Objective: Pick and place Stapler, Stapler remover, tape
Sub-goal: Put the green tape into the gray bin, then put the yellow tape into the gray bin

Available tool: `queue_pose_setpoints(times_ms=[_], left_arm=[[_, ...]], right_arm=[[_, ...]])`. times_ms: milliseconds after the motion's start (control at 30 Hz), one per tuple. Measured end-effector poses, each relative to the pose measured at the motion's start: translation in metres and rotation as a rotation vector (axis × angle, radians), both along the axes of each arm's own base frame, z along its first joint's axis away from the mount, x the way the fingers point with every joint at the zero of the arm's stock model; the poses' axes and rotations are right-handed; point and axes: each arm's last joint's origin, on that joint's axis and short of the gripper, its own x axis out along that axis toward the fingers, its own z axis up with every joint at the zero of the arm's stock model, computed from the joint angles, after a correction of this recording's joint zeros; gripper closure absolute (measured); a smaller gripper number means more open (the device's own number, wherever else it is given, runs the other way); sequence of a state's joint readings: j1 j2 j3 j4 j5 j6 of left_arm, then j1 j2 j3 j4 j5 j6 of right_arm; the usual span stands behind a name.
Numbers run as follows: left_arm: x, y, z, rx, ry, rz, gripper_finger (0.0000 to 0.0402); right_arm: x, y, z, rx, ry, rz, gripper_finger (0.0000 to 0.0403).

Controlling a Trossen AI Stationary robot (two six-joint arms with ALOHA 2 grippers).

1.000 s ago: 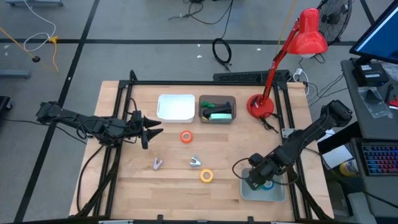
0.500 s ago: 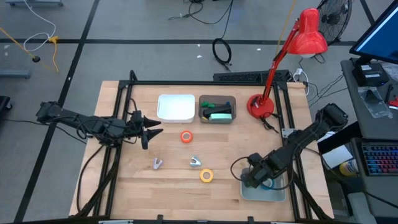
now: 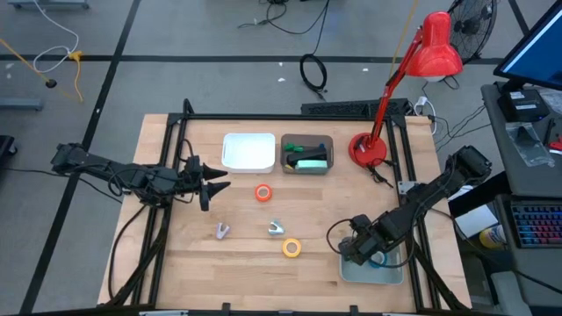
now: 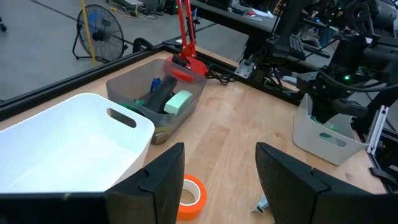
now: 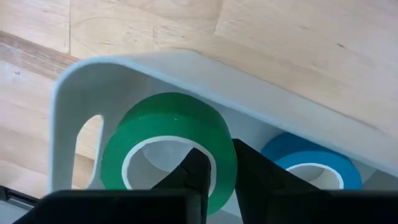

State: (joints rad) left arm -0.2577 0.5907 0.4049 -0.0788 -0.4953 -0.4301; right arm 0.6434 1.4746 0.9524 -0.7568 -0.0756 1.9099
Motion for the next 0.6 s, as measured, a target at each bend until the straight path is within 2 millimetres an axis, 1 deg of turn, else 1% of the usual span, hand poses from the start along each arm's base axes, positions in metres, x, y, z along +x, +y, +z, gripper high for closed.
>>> queue_pose_setpoints(times_ms=[133, 200, 467, 600], left_arm=[[0.0000, 0.0000, 0.0000, 0.002, 0.001, -0.001, 0.0204], [0.0000, 0.0000, 0.0000, 0.002, 0.001, -0.001, 0.0204], [0.0000, 0.0000, 0.0000, 0.004, 0.001, -0.001, 0.0204], [0.0000, 0.0000, -0.0001, 0.006, 0.001, -0.002, 0.0204]], right_arm=[[0.0001, 0.0001, 0.0000, 0.001, -0.001, 0.000, 0.0356], [0.0001, 0.0000, 0.0001, 0.000, -0.003, 0.003, 0.0349], [0.0009, -0.0010, 0.0000, -0.037, -0.030, -0.002, 0.0291], [0.0009, -0.0014, 0.0000, -0.042, -0.031, -0.009, 0.0279]])
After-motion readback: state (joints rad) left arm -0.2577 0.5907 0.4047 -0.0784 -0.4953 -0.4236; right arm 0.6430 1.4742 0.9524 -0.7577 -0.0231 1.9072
